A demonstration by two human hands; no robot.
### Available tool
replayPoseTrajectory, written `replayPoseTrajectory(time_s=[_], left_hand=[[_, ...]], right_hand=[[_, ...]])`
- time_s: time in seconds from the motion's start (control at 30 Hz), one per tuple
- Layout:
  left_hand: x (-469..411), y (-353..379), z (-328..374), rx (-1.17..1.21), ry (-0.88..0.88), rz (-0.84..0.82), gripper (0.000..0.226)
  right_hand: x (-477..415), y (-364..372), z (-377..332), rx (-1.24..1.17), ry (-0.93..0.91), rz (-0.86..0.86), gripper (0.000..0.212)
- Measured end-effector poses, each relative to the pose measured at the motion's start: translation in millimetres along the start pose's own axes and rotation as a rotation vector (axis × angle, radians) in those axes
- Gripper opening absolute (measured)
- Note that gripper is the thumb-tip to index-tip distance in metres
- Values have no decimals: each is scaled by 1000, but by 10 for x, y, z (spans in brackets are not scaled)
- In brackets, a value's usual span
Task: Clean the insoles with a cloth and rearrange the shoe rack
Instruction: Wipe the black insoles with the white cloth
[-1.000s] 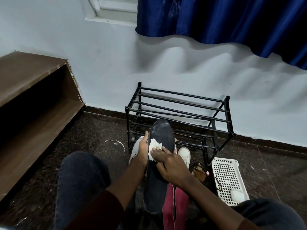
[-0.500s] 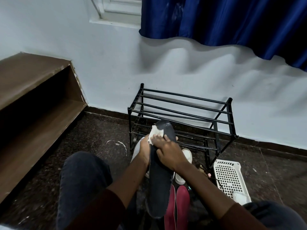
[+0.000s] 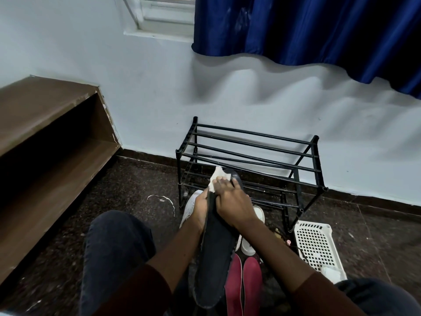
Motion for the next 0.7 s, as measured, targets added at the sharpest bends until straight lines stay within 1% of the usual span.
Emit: replayPoseTrajectory(time_s=[0.03, 0.07, 0.1, 0.13, 0.17, 0.23, 0.27, 0.3, 0.33, 0.37, 0.4, 0.43, 0.47, 0.5, 0.57, 0.6, 0.7], left_hand=[[18, 84, 4, -32, -5, -25, 40], [8, 75, -73, -66, -140, 32, 36], [33, 65, -111, -66, -217, 102, 34], [54, 65, -110, -20, -222, 122, 37], [48, 52, -124, 59, -249, 126, 47], [-49, -91, -152, 79, -209, 157, 65], [-72, -151, -153, 94, -217, 176, 67], [-102, -216, -164, 60, -227, 180, 64], [-120, -264, -181, -3, -238, 218, 54], [-110, -331, -194, -45, -277, 273, 40], [-80, -364, -190, -66, -297, 345, 33], [-88, -438, -187, -61, -307, 400, 41], [-86, -457, -178, -62, -327, 421, 51], [-85, -444, -171, -82, -342, 423, 58], [-43, -341, -115, -149, -350, 410, 60], [-25, -277, -96, -173, -337, 381, 59], [-94, -234, -160, -109, -318, 296, 65]], right_hand=[[-76, 1, 67, 20, 35, 7, 56], [-132, -4, 115, 32, 63, 13, 60], [-162, 3, 138, 33, 80, 7, 62], [-176, 3, 131, 32, 80, -5, 59], [-169, 10, 104, 22, 73, -20, 54], [-113, 1, 49, -9, 58, -38, 48], [-70, 10, 41, -31, 67, -46, 46], [-16, 19, 40, -49, 81, -57, 44], [45, 38, 34, -69, 85, -69, 42], [112, 53, 22, -103, 80, -73, 41], [182, 67, 10, -165, 75, -68, 39], [257, 75, -3, -251, 82, -63, 40], [333, 67, -24, -346, 95, -58, 43], [398, 72, -42, -415, 104, -61, 47], [466, 81, -75, -422, 74, -54, 56], [459, 86, -87, -381, 51, -60, 59], [304, 114, -89, -167, 10, -95, 60]])
Point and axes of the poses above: each hand's wrist, its own x-axis away from the middle knuckle, its own y-axis out of the palm, z = x × y, the point moved 6 cm from there along -x, towards the middle knuckle, and after that the axes turned 7 degrees about z, right-handed, at the moved point
